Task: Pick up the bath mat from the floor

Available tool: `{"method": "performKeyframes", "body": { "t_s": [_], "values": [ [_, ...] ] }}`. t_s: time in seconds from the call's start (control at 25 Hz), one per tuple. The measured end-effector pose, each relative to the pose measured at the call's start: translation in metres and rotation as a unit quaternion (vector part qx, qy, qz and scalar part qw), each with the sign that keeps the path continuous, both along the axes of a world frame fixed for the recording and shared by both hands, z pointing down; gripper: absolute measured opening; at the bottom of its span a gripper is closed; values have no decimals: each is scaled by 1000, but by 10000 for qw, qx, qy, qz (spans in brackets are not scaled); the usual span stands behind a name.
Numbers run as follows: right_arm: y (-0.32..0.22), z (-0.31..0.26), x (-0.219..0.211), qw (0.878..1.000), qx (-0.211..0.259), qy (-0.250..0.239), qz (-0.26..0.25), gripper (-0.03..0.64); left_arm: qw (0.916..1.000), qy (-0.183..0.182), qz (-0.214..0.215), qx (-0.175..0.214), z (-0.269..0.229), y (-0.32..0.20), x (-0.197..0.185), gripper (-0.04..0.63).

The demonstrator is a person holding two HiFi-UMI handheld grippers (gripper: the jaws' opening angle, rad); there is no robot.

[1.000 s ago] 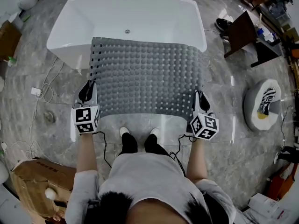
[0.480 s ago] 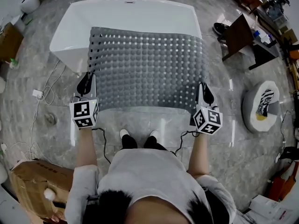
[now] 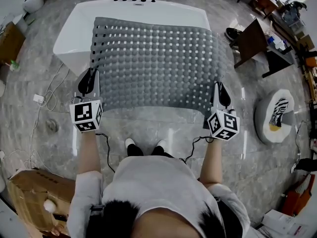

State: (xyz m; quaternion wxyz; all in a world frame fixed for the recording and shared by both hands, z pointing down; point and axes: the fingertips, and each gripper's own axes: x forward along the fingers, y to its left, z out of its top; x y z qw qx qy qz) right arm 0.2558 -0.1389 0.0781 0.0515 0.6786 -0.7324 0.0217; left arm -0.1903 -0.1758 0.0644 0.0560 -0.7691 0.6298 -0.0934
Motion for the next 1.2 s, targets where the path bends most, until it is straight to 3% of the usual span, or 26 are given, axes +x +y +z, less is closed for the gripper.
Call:
{"method": "performKeyframes", "body": {
  "t_s": [0.52, 1.2],
  "values": [
    [-9, -30, 4, 9992, 397, -53, -21, 55, 9987, 61, -59, 508, -42, -1, -4, 63],
    [-15, -38, -3, 9984, 524, -109, -176, 66, 9981, 64, -126, 599, -50, -5, -4, 63]
  ]
}}
